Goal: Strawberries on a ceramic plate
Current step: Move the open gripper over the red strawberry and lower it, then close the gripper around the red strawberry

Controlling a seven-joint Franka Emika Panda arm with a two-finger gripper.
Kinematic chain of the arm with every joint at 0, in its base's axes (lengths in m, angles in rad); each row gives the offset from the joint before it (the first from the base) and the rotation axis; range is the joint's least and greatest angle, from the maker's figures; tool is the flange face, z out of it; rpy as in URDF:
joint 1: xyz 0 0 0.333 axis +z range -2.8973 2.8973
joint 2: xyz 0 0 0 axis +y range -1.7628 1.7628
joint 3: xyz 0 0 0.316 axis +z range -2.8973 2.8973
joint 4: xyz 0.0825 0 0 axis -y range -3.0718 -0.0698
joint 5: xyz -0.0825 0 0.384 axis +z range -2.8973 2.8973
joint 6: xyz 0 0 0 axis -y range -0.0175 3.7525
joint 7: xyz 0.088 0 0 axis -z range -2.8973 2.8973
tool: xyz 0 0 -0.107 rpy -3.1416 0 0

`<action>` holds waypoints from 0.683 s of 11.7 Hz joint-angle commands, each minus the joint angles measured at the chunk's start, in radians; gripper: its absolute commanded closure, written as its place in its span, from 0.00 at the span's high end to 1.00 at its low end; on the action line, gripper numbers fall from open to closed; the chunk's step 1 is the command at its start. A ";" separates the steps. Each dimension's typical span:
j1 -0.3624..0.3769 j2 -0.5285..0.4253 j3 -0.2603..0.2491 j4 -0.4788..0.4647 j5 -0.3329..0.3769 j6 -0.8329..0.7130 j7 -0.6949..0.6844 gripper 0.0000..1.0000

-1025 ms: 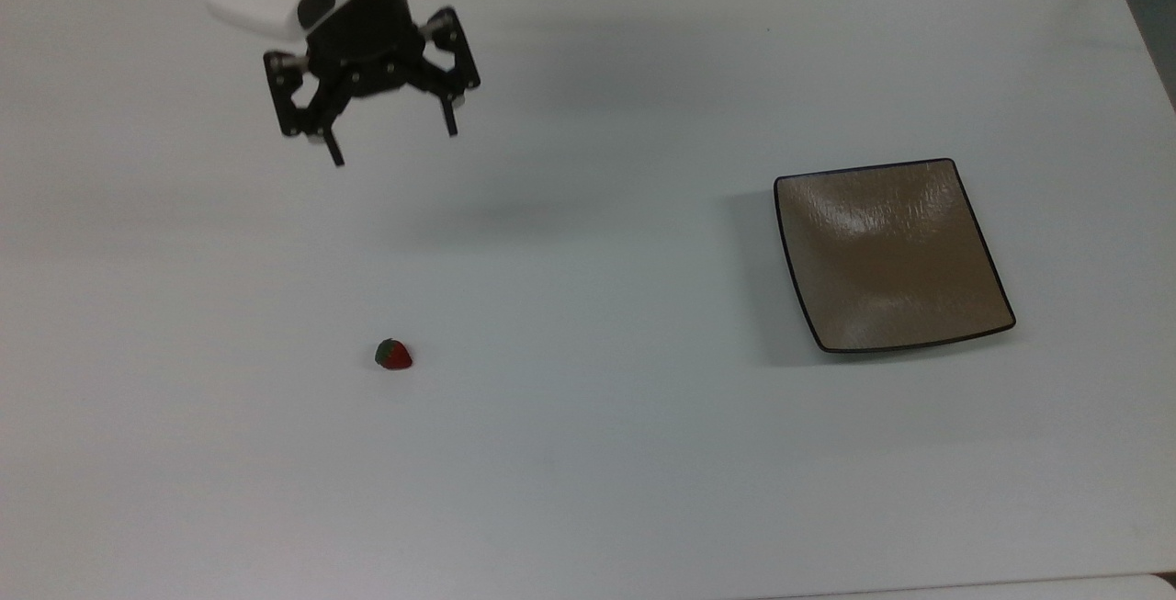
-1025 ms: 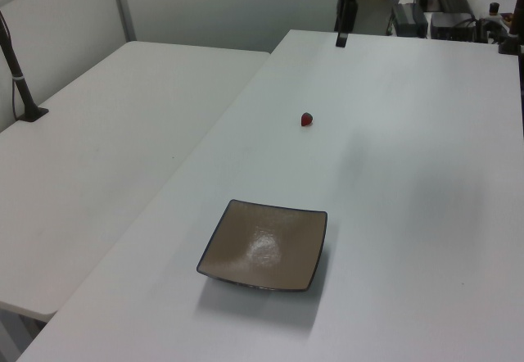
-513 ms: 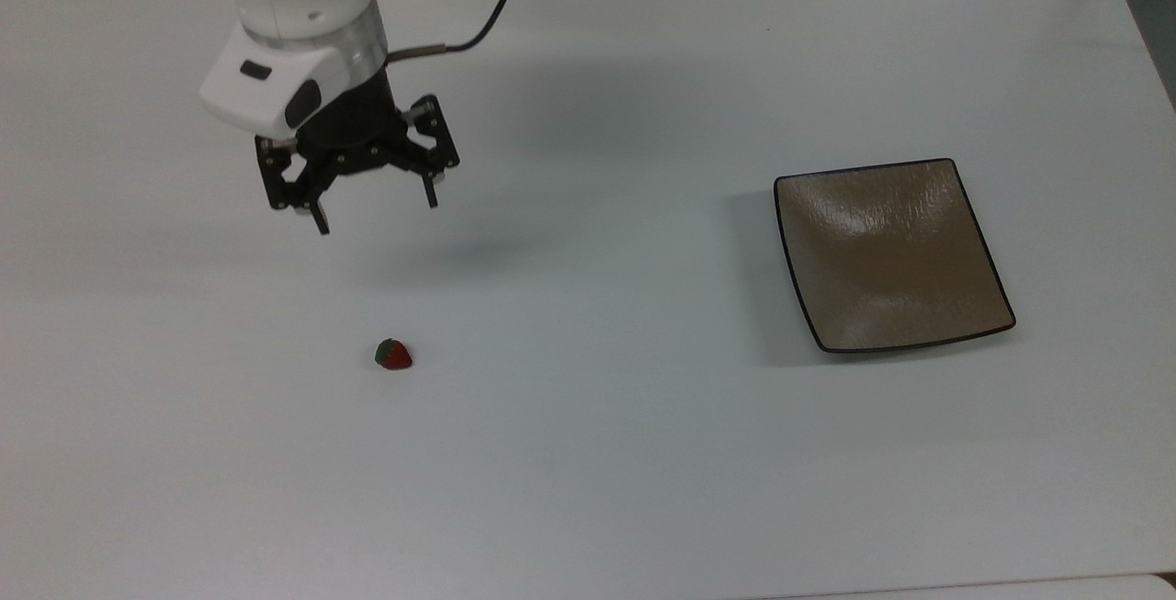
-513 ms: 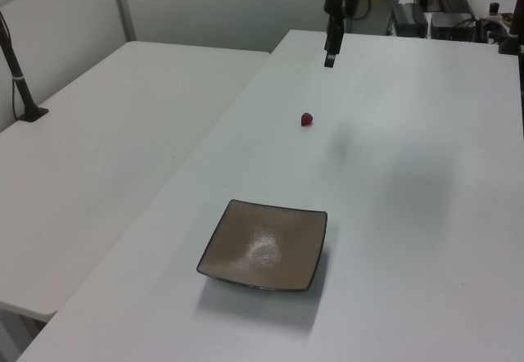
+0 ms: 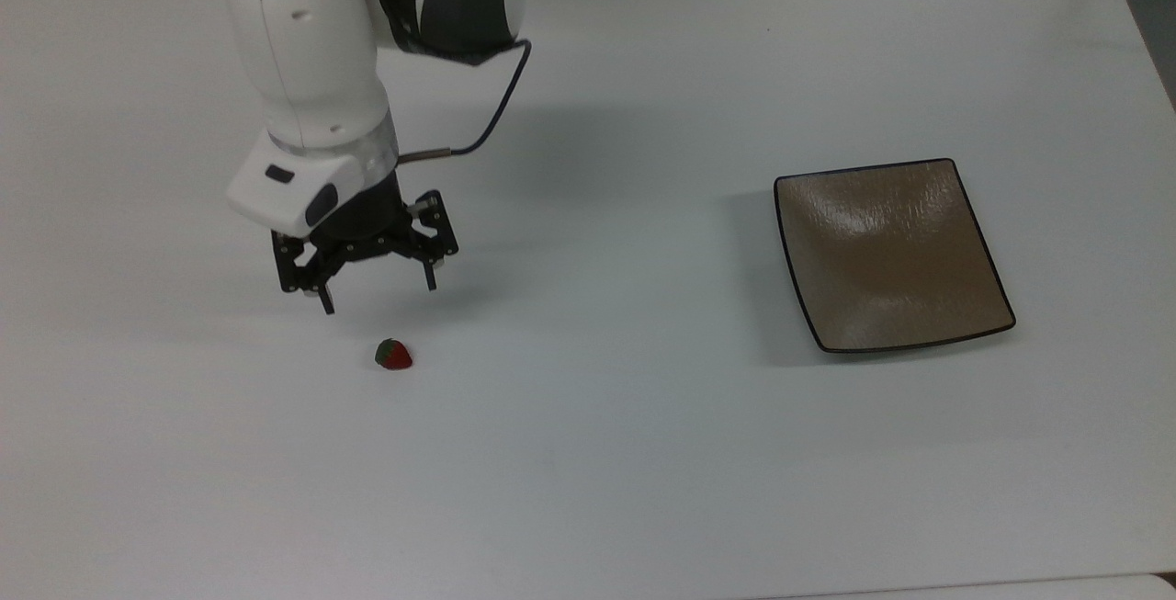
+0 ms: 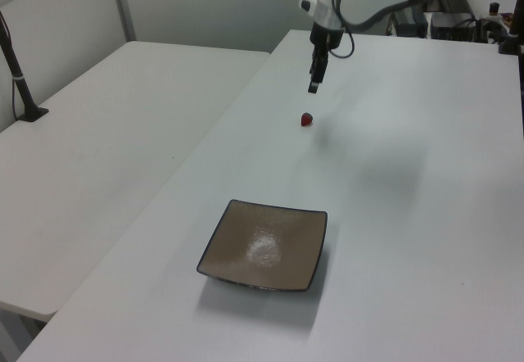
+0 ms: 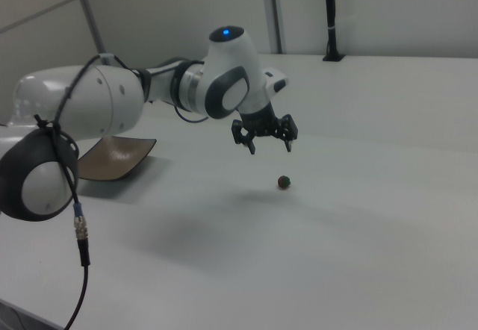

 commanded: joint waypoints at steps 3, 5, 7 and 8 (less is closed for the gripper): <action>0.003 0.092 0.002 -0.013 -0.021 0.162 -0.023 1.00; 0.003 0.117 0.002 -0.016 -0.035 0.192 -0.023 1.00; 0.003 0.129 0.002 -0.033 -0.057 0.213 -0.024 0.99; 0.003 0.137 0.002 -0.034 -0.067 0.224 -0.026 0.94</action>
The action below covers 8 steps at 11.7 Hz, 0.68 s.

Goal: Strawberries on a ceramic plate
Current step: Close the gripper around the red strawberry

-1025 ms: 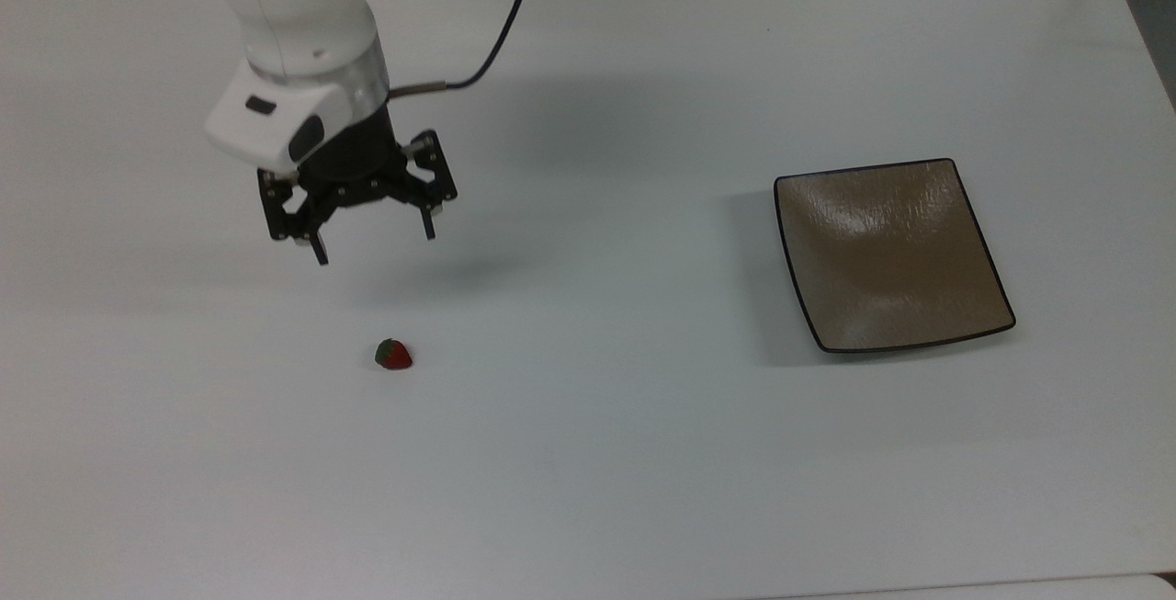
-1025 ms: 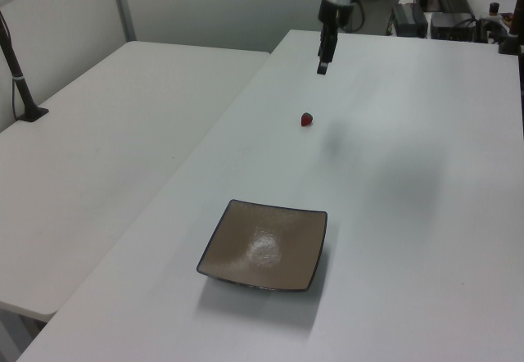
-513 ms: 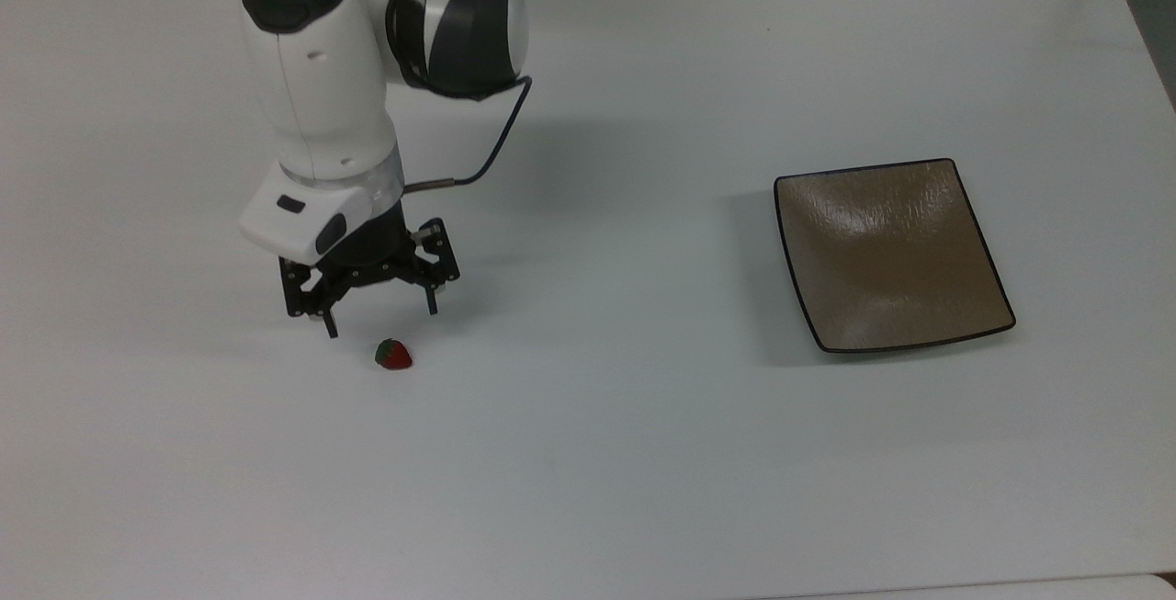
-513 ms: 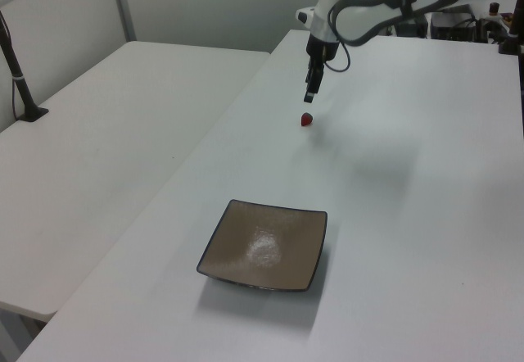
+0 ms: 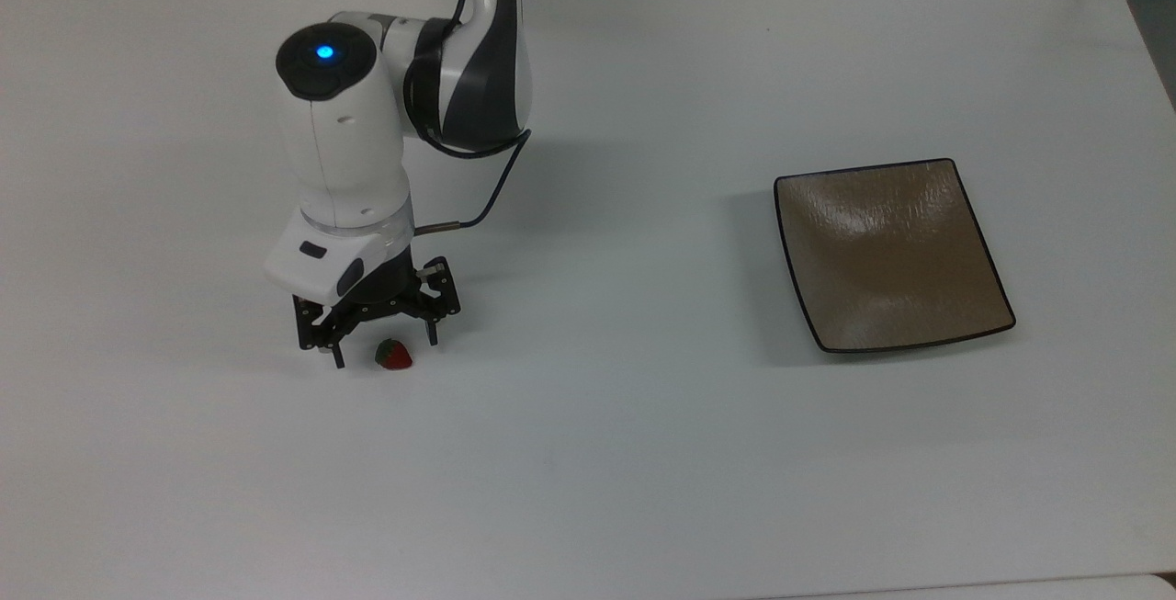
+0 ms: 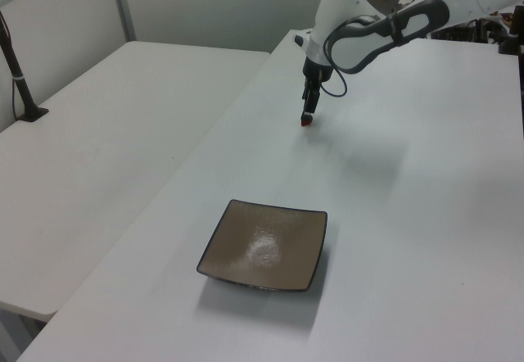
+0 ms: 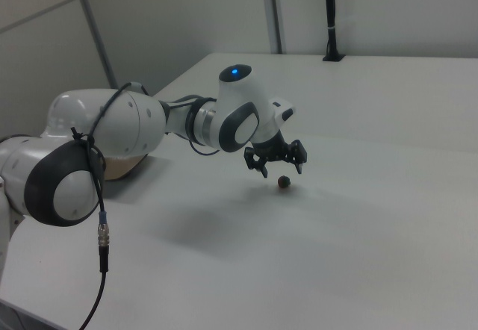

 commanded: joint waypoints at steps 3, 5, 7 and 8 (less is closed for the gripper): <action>0.002 0.009 0.003 -0.037 -0.045 0.068 -0.021 0.60; 0.004 0.008 0.003 -0.043 -0.065 0.068 -0.022 0.31; 0.006 0.003 0.003 -0.060 -0.090 0.068 -0.028 0.02; 0.004 -0.002 0.003 -0.060 -0.090 0.067 -0.028 0.00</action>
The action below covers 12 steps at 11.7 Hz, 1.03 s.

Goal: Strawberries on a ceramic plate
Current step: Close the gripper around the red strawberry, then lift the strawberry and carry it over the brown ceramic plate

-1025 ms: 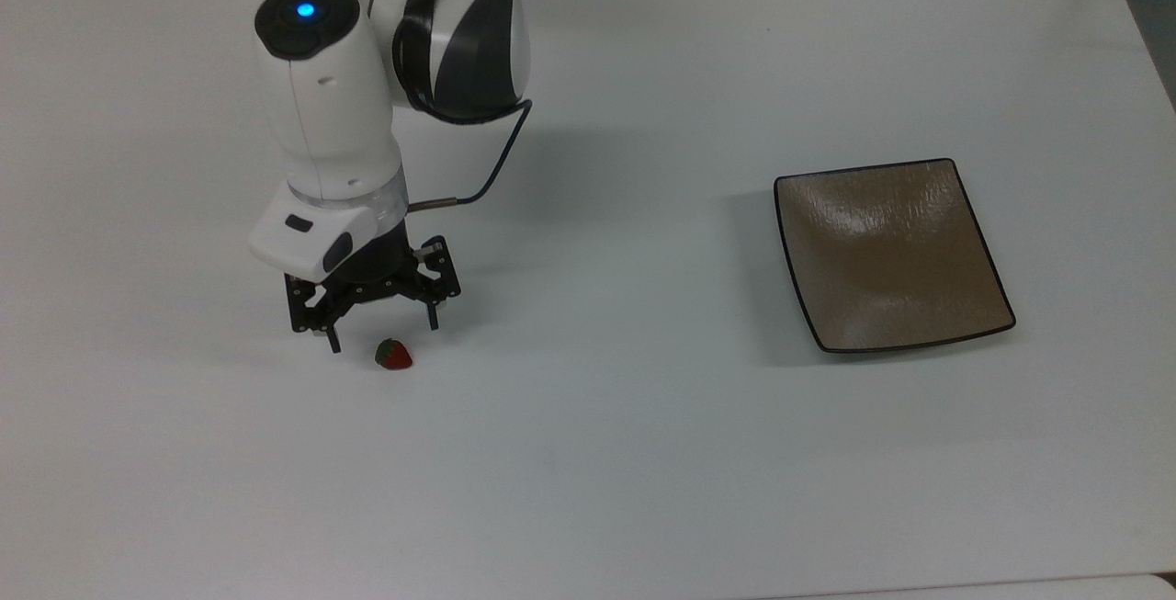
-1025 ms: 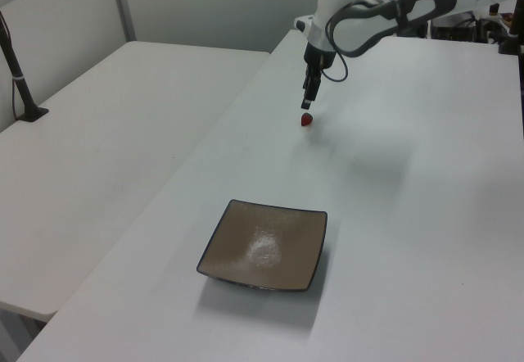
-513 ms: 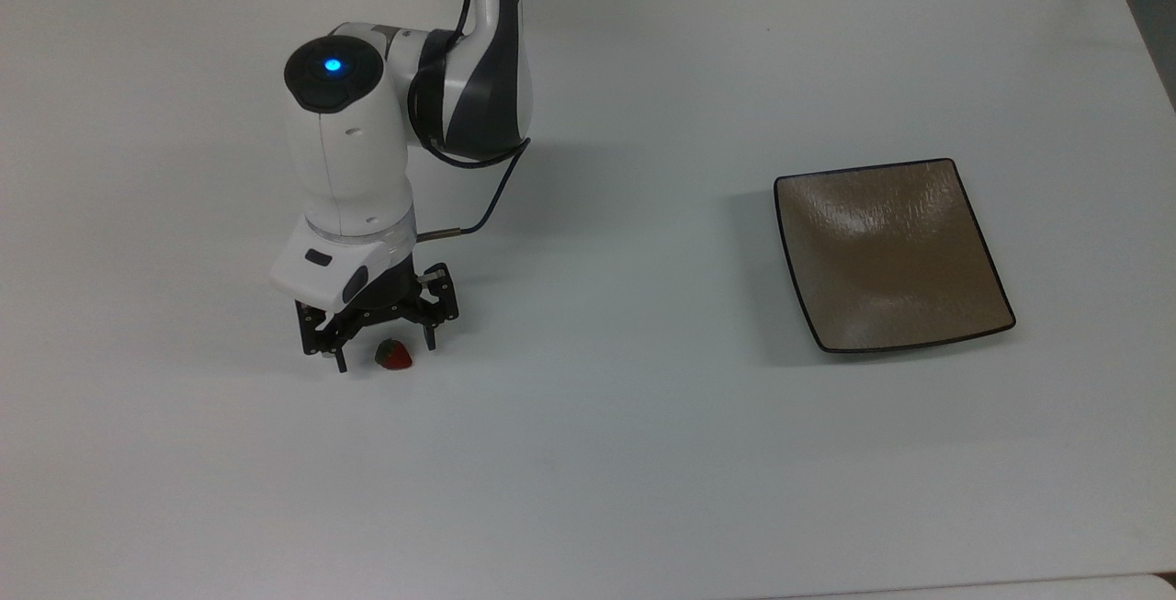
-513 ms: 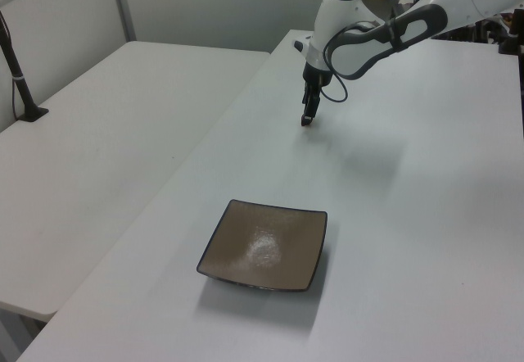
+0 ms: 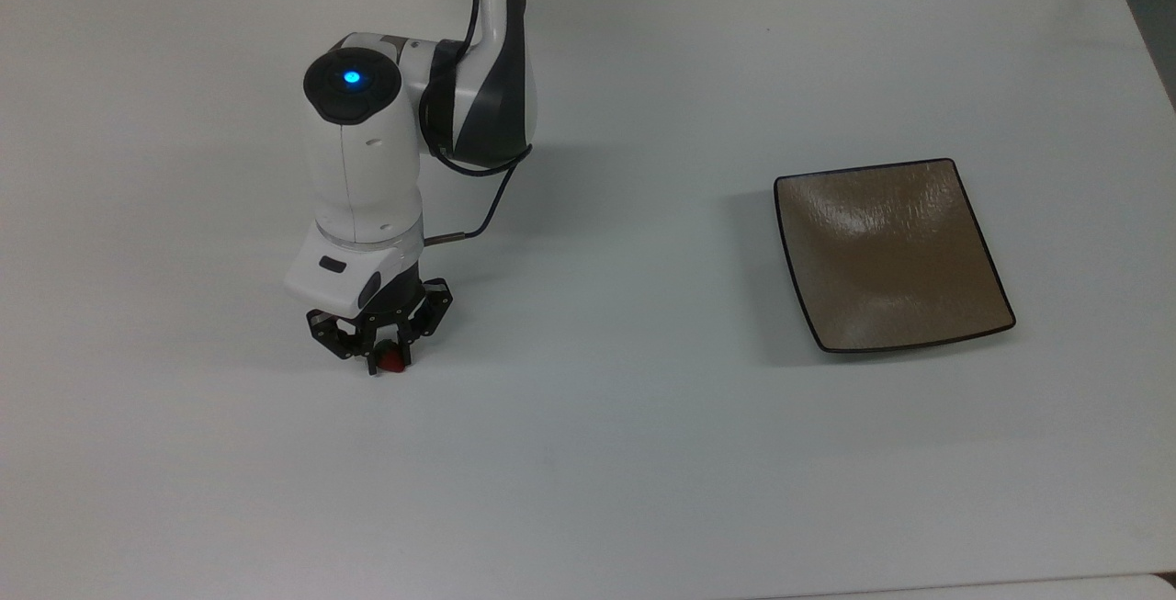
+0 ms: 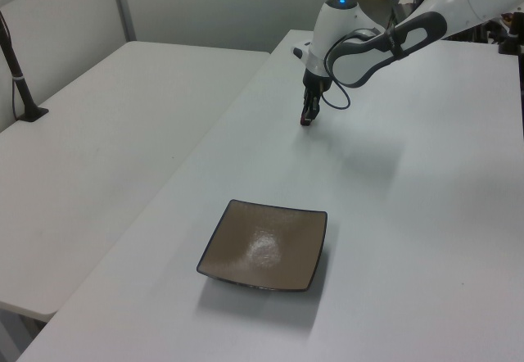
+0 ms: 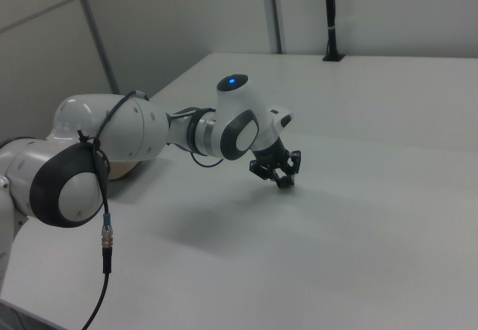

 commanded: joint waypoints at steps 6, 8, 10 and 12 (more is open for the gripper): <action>0.007 -0.160 -0.002 -0.097 -0.011 -0.100 -0.015 0.00; 0.008 -0.247 -0.002 -0.104 -0.012 -0.261 -0.018 0.00; 0.010 -0.324 -0.002 -0.104 -0.014 -0.474 -0.016 0.00; 0.020 -0.367 -0.002 -0.105 -0.014 -0.614 -0.012 0.01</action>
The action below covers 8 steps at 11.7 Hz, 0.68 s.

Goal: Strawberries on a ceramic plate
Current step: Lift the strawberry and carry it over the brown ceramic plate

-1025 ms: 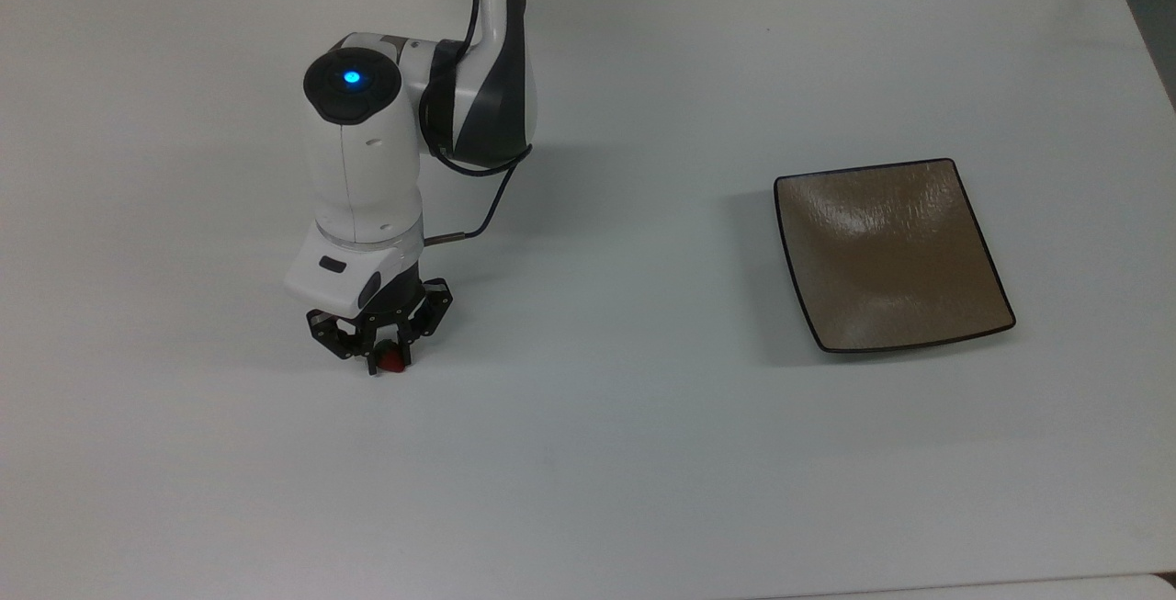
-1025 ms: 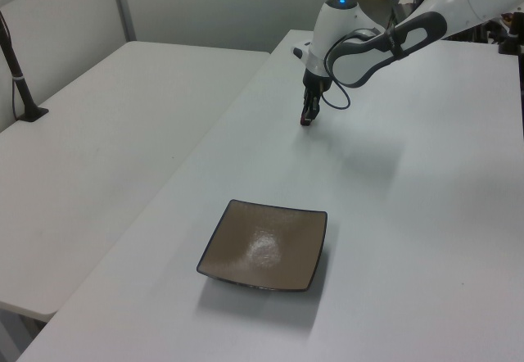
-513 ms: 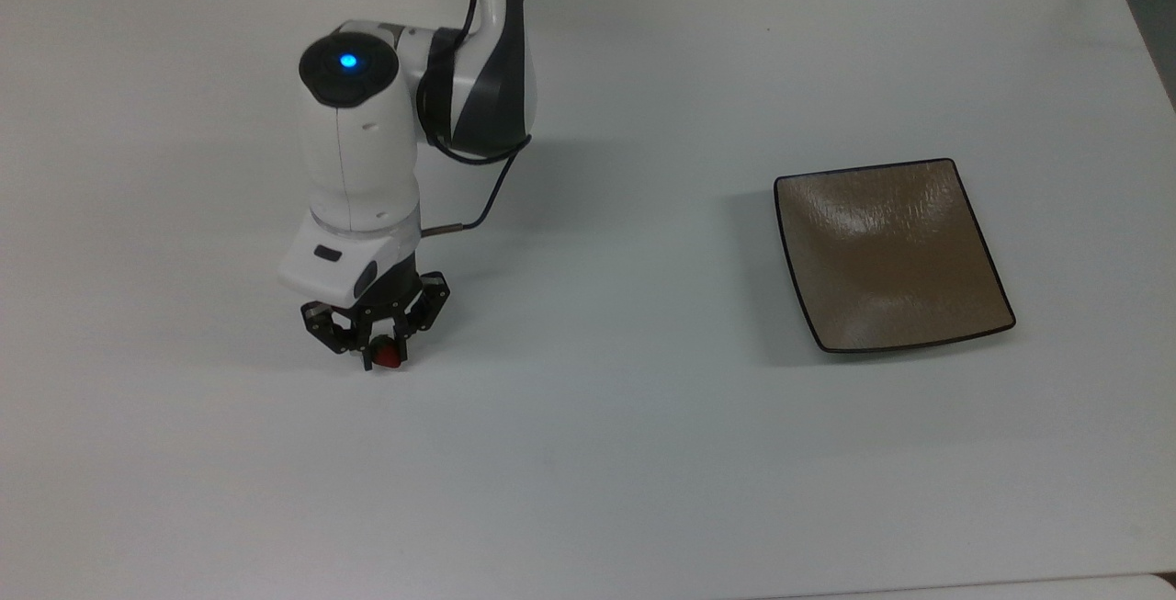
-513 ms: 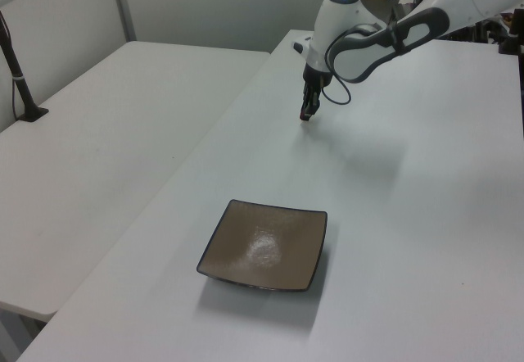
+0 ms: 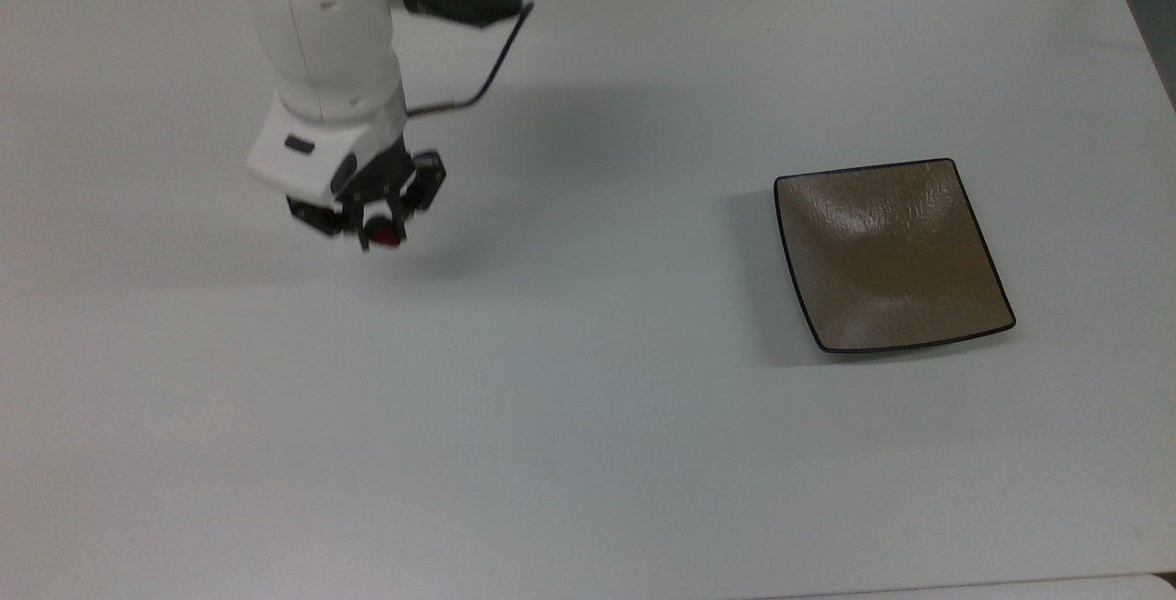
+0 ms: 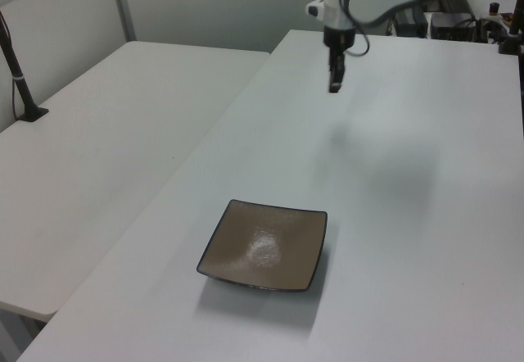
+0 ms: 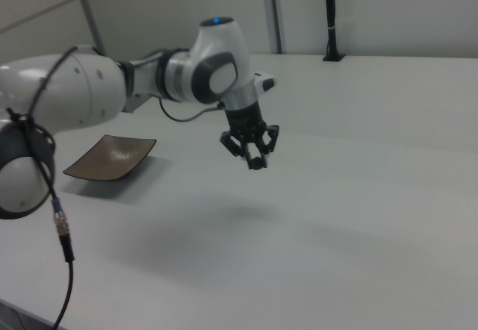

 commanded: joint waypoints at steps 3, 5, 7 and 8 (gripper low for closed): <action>0.052 -0.217 -0.002 -0.100 -0.007 -0.423 0.002 0.01; 0.110 -0.263 -0.002 -0.105 0.005 -0.529 0.038 0.03; 0.195 -0.269 -0.001 -0.100 0.039 -0.540 0.164 0.03; 0.244 -0.266 0.001 -0.099 0.060 -0.523 0.237 0.03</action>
